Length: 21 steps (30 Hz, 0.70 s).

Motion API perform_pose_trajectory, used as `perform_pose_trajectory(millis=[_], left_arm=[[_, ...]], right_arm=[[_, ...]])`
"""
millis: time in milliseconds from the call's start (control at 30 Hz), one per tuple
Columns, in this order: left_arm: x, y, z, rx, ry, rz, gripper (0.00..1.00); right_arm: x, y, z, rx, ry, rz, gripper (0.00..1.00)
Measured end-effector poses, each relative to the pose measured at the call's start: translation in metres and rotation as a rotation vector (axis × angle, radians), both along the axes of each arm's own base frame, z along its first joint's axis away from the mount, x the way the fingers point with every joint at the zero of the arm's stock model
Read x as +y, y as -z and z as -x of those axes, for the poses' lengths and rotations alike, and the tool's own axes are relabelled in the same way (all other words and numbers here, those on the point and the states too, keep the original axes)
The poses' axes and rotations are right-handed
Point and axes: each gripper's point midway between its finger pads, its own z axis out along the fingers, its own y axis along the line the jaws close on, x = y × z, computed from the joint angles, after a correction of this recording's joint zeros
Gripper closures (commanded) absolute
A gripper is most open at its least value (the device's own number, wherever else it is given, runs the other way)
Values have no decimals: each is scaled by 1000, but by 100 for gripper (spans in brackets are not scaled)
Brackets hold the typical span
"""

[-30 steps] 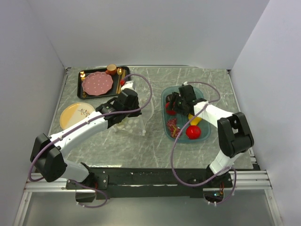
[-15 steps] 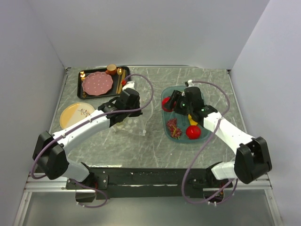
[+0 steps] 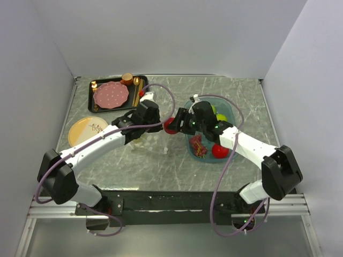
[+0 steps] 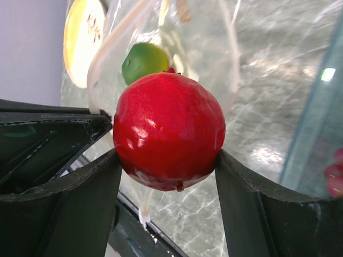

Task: Place the food in the zip-top bag and seal the zipper
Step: Place the fake fruit in the zipper food storage bag.

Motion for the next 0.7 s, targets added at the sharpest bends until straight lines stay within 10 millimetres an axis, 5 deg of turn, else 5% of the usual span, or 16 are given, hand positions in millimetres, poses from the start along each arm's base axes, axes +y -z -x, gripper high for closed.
perform_pose_trajectory(millis=[433, 700], left_arm=[[-4, -3, 0, -10, 14, 25, 99], [-4, -5, 1, -12, 18, 31, 99]], right_arm=[[16, 8, 3, 14, -72, -11, 5], [7, 3, -6, -9, -23, 51, 5]])
